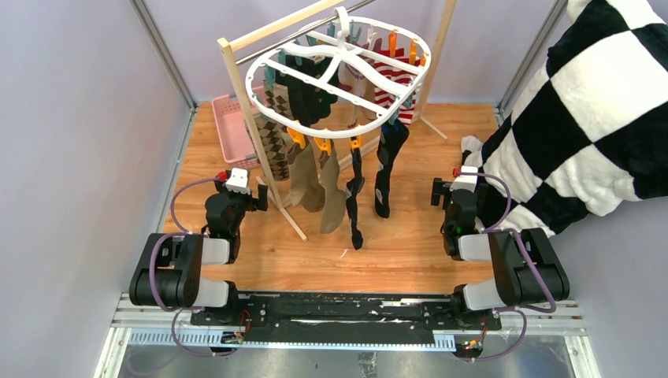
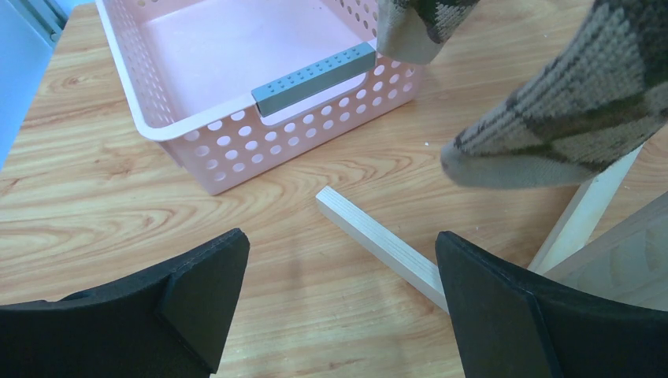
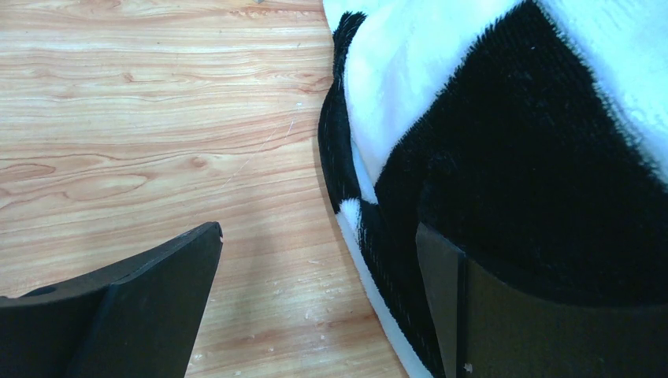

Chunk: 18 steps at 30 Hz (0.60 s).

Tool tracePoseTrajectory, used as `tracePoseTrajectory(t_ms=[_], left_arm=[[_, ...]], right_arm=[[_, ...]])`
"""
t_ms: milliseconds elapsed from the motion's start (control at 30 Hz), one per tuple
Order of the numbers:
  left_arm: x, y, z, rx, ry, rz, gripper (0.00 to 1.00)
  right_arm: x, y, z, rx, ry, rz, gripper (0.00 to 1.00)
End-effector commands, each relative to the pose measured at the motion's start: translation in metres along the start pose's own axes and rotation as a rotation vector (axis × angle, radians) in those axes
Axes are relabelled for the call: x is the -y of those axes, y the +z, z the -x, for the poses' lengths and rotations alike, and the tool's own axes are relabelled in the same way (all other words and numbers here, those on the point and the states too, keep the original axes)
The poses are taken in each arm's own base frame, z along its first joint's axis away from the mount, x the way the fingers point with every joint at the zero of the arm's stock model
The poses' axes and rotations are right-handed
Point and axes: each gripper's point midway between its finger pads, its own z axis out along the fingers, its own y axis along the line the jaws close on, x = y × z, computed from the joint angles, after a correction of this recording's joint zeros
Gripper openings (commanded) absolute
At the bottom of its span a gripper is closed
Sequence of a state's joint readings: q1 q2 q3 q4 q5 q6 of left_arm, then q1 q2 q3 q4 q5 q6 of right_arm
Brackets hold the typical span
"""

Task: Remove the socks clipped to the hanger
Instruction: Pick up the bin at the center of the board.

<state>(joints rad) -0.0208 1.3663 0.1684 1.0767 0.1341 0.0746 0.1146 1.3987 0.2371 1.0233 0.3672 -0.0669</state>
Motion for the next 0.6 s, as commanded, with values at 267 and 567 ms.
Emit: tracePoseTrajectory(t_ms=[267,567], left_arm=[[-0.006,0.003,0.010,0.037,0.007,0.022,1.00],[-0.018,0.012,0.020,-0.028,-0.034,0.068,1.00]], right_arm=[[0.009,-0.001,-0.009,-0.026,-0.011,-0.032,1.00],[0.016,-0.012,0.026,-0.034,-0.056,-0.091,1.00]])
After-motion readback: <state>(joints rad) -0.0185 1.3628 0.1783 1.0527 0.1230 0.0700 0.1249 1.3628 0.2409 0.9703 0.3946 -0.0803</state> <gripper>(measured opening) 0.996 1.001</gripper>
